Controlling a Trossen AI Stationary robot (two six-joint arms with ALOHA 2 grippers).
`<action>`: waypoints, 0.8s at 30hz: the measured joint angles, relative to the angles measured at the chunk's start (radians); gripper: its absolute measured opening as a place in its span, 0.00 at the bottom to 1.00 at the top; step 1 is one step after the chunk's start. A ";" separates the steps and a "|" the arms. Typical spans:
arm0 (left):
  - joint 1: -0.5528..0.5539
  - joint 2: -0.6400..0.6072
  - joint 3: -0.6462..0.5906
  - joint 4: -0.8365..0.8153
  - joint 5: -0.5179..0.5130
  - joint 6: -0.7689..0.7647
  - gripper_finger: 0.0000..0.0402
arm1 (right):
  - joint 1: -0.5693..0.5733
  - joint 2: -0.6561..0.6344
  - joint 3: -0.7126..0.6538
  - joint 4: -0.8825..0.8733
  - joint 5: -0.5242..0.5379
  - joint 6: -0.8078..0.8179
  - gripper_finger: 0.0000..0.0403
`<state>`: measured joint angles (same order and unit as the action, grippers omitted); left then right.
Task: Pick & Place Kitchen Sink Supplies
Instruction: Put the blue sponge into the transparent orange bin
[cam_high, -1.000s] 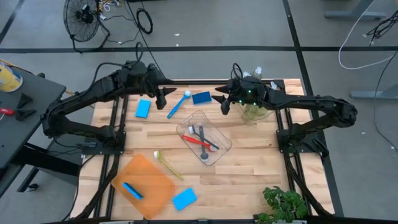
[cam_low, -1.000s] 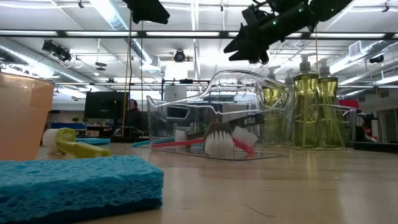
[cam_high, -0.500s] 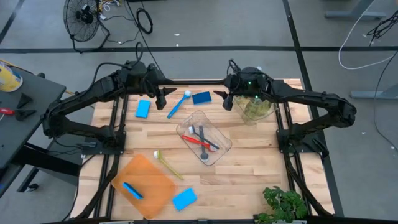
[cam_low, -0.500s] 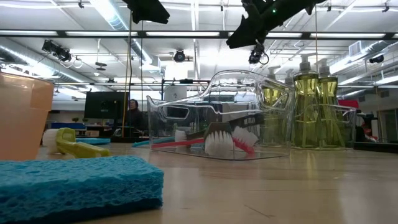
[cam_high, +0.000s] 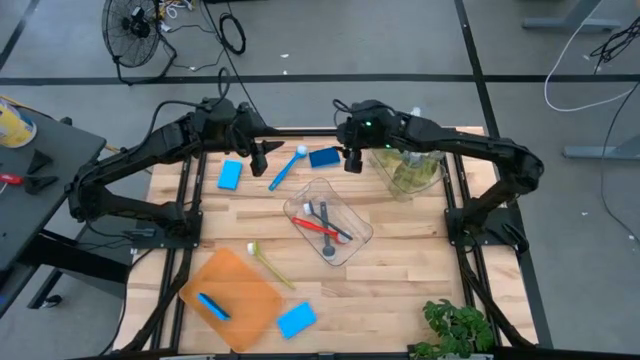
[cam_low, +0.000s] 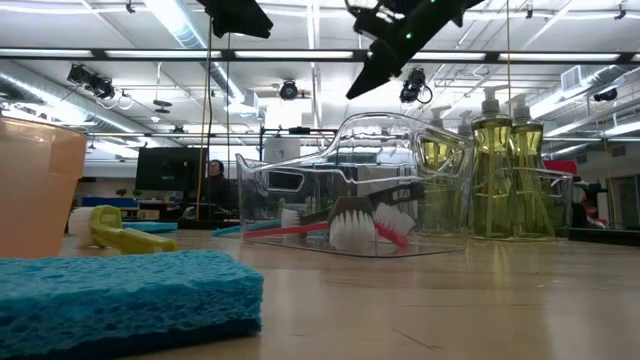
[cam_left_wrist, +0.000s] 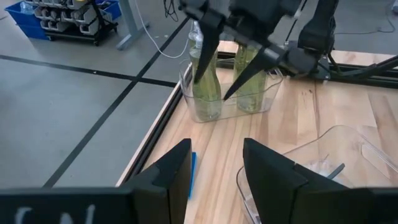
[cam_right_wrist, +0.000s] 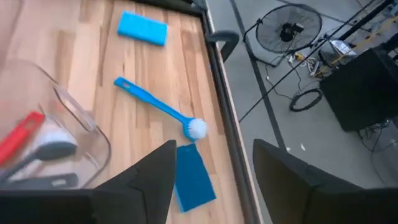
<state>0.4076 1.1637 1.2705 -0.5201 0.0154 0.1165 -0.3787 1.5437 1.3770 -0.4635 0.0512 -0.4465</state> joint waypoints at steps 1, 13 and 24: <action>0.000 0.000 0.000 0.000 0.000 0.000 0.38 | -0.001 0.019 0.015 -0.013 0.008 -0.013 0.53; 0.000 0.000 0.000 0.000 0.000 0.000 0.38 | -0.033 0.194 0.088 -0.116 0.046 -0.121 0.53; 0.000 0.000 0.000 0.000 0.000 0.000 0.38 | -0.046 0.305 0.088 -0.114 0.038 -0.192 0.53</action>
<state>0.4076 1.1633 1.2705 -0.5206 0.0154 0.1169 -0.4244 1.8488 1.4651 -0.5775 0.0894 -0.6382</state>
